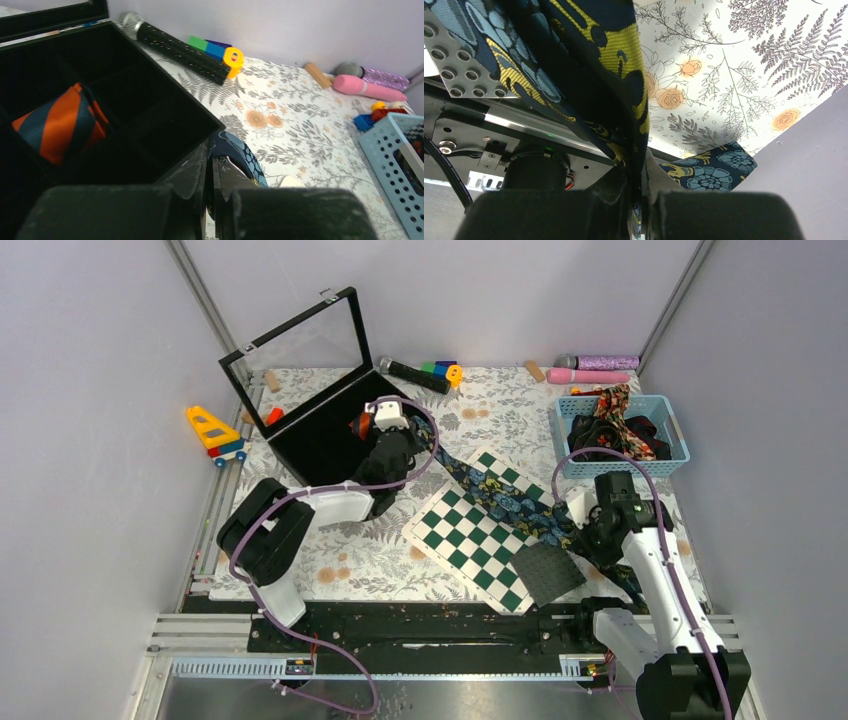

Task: Roll the ties
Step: Place the tie at the center of the board.

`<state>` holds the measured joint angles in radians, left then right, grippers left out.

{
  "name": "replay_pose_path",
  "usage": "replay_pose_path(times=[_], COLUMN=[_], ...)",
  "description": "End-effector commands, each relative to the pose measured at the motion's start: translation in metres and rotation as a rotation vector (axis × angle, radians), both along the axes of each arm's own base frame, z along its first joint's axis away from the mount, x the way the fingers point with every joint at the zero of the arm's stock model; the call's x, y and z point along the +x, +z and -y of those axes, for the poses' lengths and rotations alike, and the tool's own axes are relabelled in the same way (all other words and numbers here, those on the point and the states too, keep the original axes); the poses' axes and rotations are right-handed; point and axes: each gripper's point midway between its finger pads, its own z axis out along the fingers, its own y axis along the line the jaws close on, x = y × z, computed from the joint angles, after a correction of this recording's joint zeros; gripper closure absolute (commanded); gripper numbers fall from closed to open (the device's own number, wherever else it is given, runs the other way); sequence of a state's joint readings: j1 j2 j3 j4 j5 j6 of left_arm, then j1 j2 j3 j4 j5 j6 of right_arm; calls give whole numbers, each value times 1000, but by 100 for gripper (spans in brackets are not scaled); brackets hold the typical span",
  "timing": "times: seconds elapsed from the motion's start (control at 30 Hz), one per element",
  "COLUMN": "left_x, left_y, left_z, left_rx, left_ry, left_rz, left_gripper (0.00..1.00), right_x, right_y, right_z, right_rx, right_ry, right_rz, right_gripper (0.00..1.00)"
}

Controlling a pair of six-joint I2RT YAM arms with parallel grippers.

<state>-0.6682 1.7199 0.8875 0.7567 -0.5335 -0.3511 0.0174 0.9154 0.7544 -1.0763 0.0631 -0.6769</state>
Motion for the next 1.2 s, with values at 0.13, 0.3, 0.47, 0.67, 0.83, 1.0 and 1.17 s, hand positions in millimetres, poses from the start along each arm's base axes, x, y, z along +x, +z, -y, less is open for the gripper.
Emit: replay_pose_path(times=[0.13, 0.3, 0.47, 0.67, 0.83, 1.0, 1.17], left_x=[7, 10, 11, 11, 13, 20, 24], left_y=[-5, -11, -9, 1, 8, 10, 21], left_z=[-48, -58, -64, -59, -63, -73, -66], left_rx=[-88, -96, -107, -143, -213, -285, -379], left_ry=[209, 239, 265, 218, 197, 211, 123], left_rz=[7, -13, -7, 25, 26, -15, -24], left_gripper=[93, 76, 51, 42, 59, 68, 63], right_x=[0, 1, 0, 1, 1, 2, 3], right_y=[-5, -7, -8, -8, -8, -8, -7], right_z=[0, -3, -5, -7, -8, -10, -10], right_rx=[2, 20, 34, 44, 49, 59, 59], right_ry=[-2, -1, 4, 6, 3, 2, 3], right_rz=[-50, -71, -78, -77, -81, -82, -81], right_gripper=[100, 100, 100, 100, 100, 100, 100])
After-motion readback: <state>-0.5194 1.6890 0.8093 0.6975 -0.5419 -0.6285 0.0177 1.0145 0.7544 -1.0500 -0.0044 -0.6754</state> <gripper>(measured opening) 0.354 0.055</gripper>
